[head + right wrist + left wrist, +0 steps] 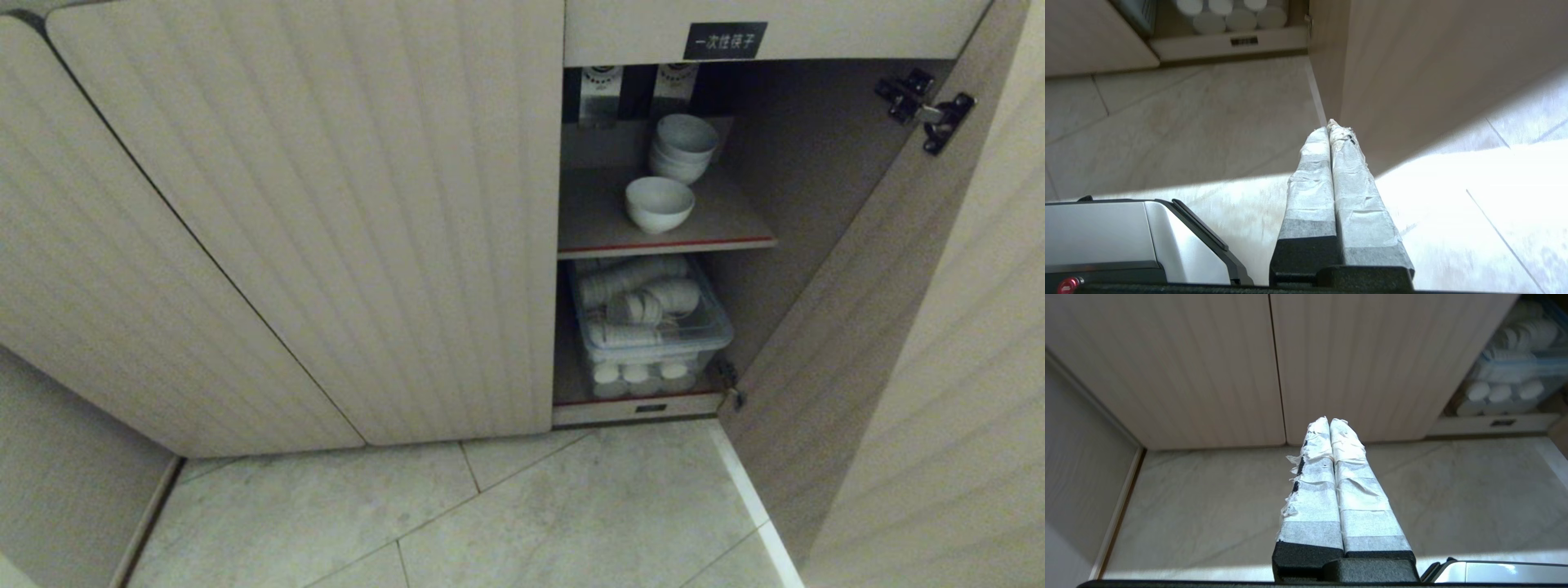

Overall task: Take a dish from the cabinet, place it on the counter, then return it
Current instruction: Close the cabinet door

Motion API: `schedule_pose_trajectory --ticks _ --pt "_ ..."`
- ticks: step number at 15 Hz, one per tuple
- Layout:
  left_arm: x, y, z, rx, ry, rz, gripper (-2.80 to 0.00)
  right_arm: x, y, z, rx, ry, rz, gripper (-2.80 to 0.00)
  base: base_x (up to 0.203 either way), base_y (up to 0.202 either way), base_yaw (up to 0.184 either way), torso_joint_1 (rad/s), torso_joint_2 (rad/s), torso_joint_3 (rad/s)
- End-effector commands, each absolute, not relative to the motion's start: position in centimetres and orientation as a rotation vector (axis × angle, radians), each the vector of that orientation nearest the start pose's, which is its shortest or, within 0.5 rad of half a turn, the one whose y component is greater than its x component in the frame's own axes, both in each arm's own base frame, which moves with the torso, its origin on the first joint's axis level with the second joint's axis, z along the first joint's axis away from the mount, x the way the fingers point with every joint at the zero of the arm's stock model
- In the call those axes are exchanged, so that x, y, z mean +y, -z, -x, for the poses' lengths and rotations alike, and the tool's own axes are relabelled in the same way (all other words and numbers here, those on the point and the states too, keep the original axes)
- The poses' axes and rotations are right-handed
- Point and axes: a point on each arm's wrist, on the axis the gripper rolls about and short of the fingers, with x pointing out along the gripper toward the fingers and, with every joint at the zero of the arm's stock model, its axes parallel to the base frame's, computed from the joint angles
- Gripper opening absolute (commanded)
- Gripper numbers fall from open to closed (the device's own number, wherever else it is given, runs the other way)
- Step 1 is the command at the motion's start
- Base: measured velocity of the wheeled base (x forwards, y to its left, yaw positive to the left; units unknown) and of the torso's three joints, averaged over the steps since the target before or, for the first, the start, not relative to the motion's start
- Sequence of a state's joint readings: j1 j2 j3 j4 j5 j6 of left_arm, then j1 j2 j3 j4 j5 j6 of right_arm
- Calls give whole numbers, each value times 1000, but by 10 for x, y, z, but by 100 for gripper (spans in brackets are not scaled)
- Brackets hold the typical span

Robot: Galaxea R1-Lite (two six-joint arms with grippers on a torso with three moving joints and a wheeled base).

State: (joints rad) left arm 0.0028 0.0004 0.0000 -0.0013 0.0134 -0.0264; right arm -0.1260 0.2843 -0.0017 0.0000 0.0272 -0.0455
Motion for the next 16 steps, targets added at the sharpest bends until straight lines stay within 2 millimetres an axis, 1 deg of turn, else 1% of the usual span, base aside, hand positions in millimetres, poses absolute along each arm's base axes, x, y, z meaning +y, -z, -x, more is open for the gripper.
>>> schedule_pose_trajectory --ticks 1,5,6,16 --pt "0 -76 23 -2 -17 28 -280 1 -79 0 286 91 24 -280 -194 0 1 3 7 2" --pt "0 -76 23 -2 -17 26 -280 1 -79 0 285 91 24 -280 -186 0 -1 4 4 5" --pt "0 -76 23 -2 -17 26 -280 1 -79 0 285 91 24 -280 -70 0 0 -3 7 10" --pt "0 -76 23 -2 -17 25 -280 1 -79 0 287 91 25 -280 0 0 0 0 0 0"
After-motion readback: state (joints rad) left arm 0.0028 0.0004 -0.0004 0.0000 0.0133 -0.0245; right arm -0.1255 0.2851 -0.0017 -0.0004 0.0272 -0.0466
